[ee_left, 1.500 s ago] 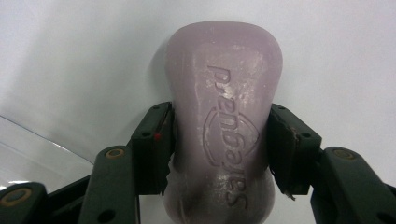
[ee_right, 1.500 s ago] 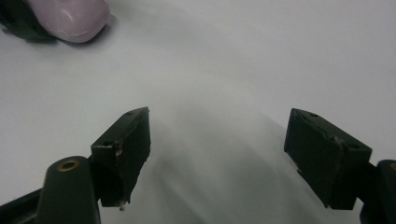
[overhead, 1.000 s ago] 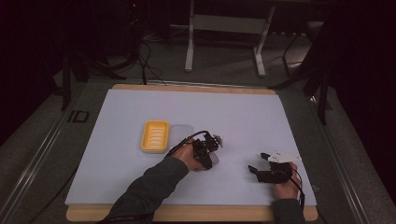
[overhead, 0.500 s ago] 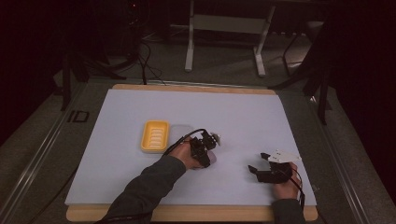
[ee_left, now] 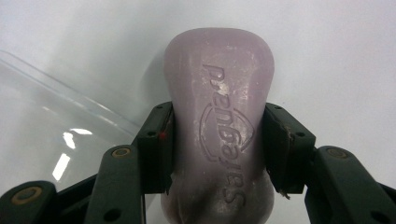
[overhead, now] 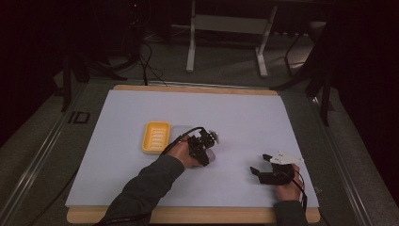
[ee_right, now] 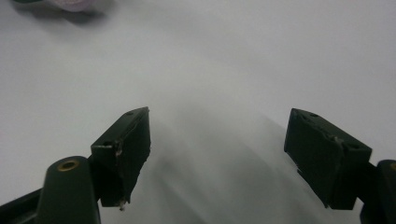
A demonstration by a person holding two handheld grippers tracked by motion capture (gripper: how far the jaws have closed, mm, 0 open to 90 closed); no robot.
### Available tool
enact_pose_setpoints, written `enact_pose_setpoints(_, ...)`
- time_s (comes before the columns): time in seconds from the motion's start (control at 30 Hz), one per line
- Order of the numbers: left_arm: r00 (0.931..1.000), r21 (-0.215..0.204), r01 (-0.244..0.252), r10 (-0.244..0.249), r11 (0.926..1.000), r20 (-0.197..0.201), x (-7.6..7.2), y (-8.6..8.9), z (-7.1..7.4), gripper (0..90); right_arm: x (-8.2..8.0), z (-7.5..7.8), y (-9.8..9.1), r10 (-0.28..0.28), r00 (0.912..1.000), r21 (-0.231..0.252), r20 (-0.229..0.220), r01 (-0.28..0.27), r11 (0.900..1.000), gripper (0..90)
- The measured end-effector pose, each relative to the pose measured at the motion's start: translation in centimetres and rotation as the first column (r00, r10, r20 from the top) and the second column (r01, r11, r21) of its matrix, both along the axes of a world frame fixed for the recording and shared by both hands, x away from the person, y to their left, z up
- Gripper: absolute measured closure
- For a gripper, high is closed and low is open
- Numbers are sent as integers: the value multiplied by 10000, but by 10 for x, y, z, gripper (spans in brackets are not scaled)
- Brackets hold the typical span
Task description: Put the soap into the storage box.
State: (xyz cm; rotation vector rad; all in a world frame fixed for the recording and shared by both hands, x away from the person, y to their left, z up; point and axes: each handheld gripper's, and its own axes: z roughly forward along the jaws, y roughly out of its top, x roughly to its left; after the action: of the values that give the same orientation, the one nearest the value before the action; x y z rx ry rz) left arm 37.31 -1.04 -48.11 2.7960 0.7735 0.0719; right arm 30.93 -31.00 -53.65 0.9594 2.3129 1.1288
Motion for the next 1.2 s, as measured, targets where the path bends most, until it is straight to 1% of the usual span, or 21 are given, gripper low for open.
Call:
enact_pose_setpoints(0.33, 9999, -122, -149, 149, 9998, 50, 2, 7, 7, 495, 0, 0, 0, 0, 10000, 4, 3, 0, 10000, 224)
enact_pose_setpoints(0.53, 9996, -78, -239, 240, 9997, 129, 4, 12, 10, 495, 0, 0, 0, 3, 10000, 4, 7, -3, 10000, 223)
enact_pose_setpoints(0.83, 9991, -176, -396, 399, 9991, 163, 5, 19, 14, 495, 0, 0, 0, -2, 10000, 2, 15, 2, 10000, 223)
enact_pose_setpoints(1.2, 9978, -255, -628, 634, 9977, 219, 8, 33, 19, 495, 0, 0, 0, -1, 10000, 26, 42, 1, 10000, 223)
